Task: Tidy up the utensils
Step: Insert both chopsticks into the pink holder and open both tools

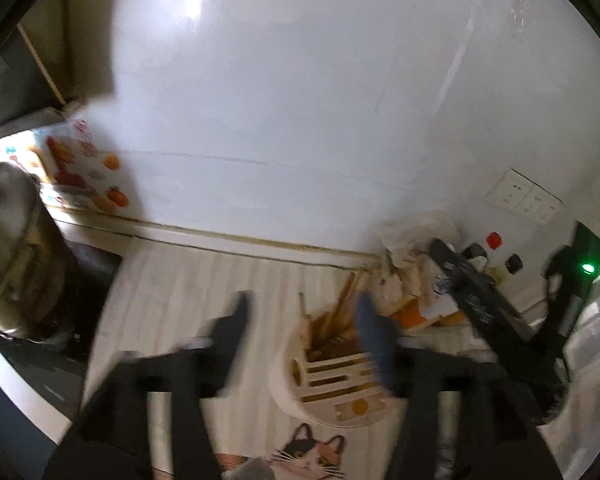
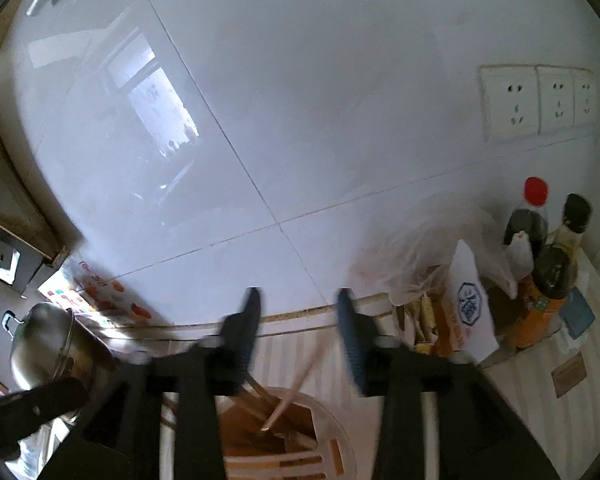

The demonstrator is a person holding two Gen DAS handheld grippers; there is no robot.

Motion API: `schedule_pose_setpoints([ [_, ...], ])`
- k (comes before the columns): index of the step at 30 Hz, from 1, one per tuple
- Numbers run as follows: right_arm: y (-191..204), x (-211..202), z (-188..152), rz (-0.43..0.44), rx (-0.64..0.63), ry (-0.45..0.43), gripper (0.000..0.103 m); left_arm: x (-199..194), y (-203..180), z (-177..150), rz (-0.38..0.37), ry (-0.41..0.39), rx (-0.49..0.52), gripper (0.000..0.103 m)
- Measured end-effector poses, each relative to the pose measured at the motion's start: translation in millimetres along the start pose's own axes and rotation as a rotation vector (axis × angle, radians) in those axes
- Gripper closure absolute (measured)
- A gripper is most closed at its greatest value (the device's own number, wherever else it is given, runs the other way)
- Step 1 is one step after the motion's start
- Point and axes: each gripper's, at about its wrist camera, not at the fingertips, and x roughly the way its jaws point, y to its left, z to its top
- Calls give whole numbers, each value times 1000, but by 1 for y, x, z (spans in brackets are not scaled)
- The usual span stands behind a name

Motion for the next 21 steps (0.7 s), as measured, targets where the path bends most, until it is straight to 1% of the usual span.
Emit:
schedule_pose_setpoints([
  [1,-1,-7,0,-6,-5,-6,57,-5,3,-2,17,-20,-1,31],
  [3,-2,-18,0,-19,-18,-14,55,-9,10,-4,48,-36,2,27],
  [4,-2,-26,-1,-28,-29,-18,54,-9,13,-6,60,-39,3,19],
  [5,-3,-33,-1,-39,-38,-22,52,-9,16,-8,68,-45,3,13],
  [8,-6,-54,-6,-63,-52,-40,47,-5,24,-20,99,-40,-10,12],
  [9,-9,-60,-8,-74,-41,-31,44,-3,26,-23,107,-38,-18,10],
  [10,-17,-65,-10,-66,-13,-16,43,-1,28,-25,118,-36,-30,4],
  [11,-24,-67,-12,-39,23,-1,41,3,30,-28,138,-38,-41,0],
  [12,-34,-67,-15,-11,78,28,41,7,31,-30,175,-48,-51,0],
  [13,-49,-61,-19,30,154,76,41,13,32,-31,215,-54,-54,0],
  [14,-63,-56,-22,55,225,114,41,20,34,-31,261,-54,-52,0],
  [15,-72,-51,-26,68,269,135,41,29,36,-31,302,-42,-52,0],
  [16,-85,-40,-31,80,329,171,41,35,39,-30,318,-31,-59,0],
  [20,-109,-4,-43,135,463,251,41,58,44,-29,348,4,-80,0],
  [21,-114,6,-45,155,493,265,45,66,44,-28,353,19,-81,0],
])
